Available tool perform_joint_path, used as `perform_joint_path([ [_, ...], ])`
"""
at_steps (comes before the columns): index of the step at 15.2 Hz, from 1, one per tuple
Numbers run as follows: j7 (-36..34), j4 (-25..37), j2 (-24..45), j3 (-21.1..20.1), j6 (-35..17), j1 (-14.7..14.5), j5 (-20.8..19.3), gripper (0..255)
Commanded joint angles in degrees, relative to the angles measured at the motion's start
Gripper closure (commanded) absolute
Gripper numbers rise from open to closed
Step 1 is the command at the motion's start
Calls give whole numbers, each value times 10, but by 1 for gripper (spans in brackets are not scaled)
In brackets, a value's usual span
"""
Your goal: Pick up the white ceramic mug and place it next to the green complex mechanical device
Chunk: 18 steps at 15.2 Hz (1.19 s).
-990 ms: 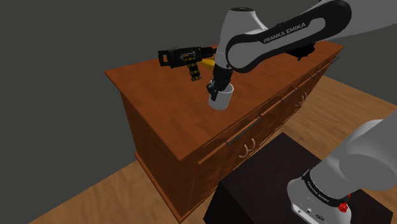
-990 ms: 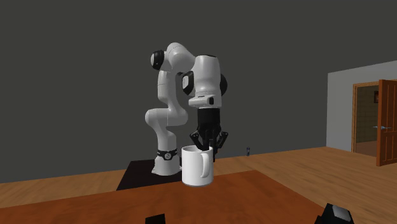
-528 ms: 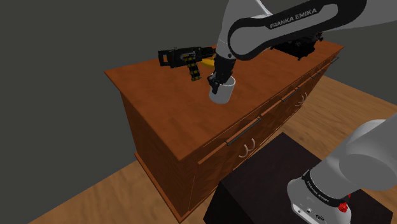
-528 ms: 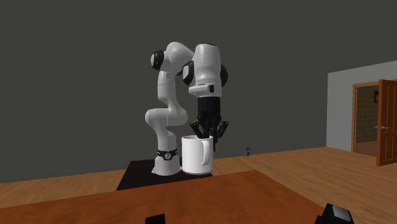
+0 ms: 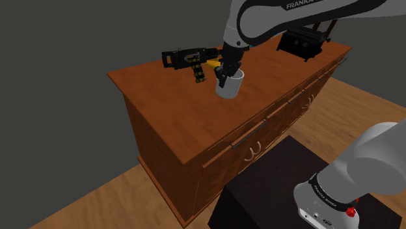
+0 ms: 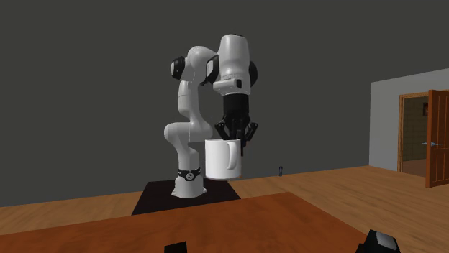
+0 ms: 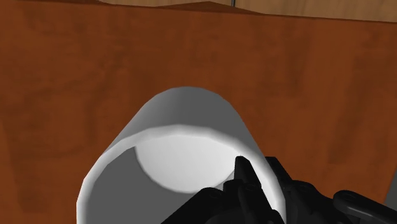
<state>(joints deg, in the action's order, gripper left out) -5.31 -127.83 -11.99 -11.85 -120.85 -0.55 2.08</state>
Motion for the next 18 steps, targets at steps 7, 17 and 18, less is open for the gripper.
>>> perform_joint_path([
  [7, 1, 49, -14, 2, 63, 0, 2, 255],
  [17, 2, 120, -20, 5, 140, 1, 1, 255],
  [18, 2, 128, -20, 5, 147, 1, 1, 255],
])
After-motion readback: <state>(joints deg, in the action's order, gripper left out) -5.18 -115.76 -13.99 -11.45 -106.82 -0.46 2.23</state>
